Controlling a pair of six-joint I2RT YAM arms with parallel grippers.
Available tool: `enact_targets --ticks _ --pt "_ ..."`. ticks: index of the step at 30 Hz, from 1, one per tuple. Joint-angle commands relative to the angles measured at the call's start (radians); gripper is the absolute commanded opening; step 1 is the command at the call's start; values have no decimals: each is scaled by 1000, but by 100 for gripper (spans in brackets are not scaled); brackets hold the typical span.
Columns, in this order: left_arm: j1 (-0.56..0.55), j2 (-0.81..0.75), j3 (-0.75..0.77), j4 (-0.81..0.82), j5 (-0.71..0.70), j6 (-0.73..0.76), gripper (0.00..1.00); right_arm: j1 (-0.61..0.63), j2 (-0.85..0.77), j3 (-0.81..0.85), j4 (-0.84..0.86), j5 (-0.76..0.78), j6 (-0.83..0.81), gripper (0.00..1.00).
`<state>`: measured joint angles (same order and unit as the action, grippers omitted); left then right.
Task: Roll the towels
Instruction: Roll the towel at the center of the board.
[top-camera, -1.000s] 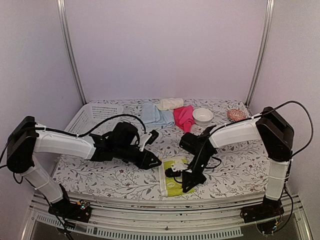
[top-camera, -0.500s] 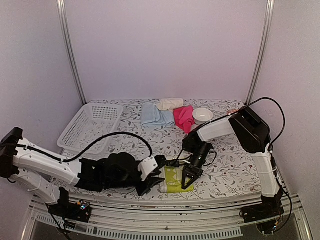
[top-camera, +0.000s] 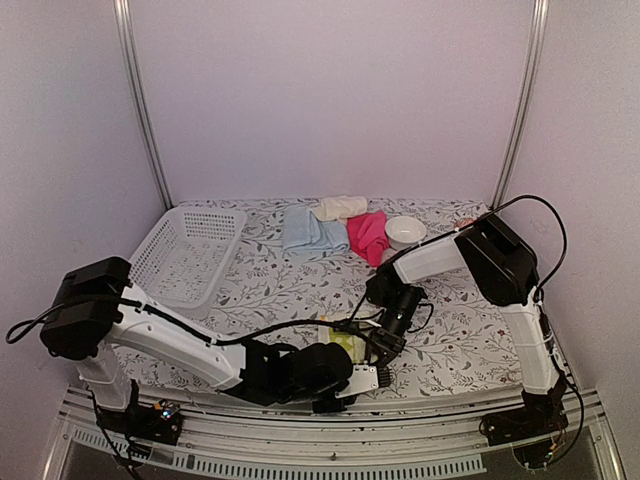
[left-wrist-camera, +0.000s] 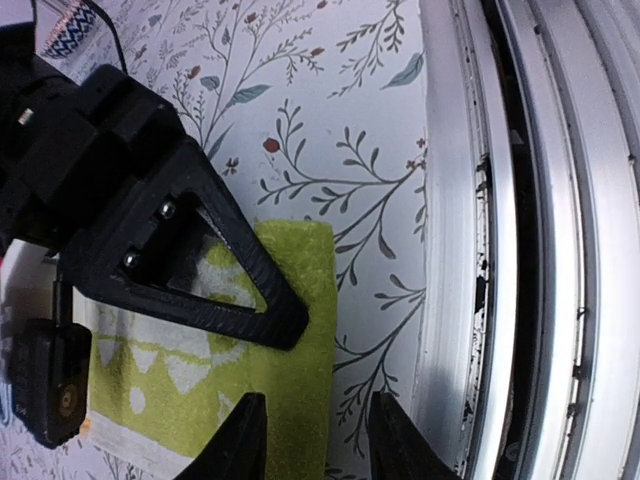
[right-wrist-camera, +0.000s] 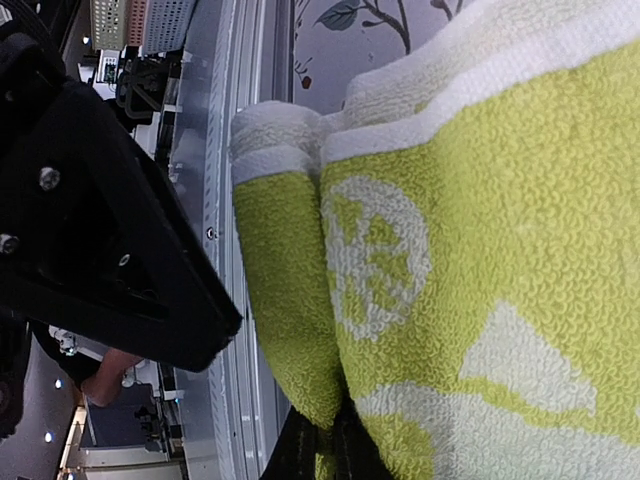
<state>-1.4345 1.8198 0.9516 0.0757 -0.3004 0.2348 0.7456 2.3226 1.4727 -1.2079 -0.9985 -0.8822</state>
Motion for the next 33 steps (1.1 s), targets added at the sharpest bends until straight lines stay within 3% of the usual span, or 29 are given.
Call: enact_targets --ticks 1,7,12,16,18,21,23,26,33 --pt "0 50 40 -36 -60 47 38 6 67 -26 82 167 5 4" --pt "2 96 59 -27 -122 67 37 6 67 -29 84 167 8 4" --pt "10 107 56 -26 -115 74 29 6 63 -29 81 161 7 4" --pt "16 105 54 -30 -101 70 16 7 57 -29 78 156 6 5" --pt "19 101 53 -32 -84 64 11 6 40 -28 62 147 -1 9" --pt "31 101 53 -48 -64 47 3 0 -55 -21 17 120 -59 25" --pt "36 90 48 -51 -47 37 0 -19 -105 -4 2 94 -72 30" --pt "56 49 41 -50 19 4 0 -60 -134 51 -34 58 -78 30" --pt "218 43 113 -142 389 -143 0 -178 -273 59 22 46 -18 31"
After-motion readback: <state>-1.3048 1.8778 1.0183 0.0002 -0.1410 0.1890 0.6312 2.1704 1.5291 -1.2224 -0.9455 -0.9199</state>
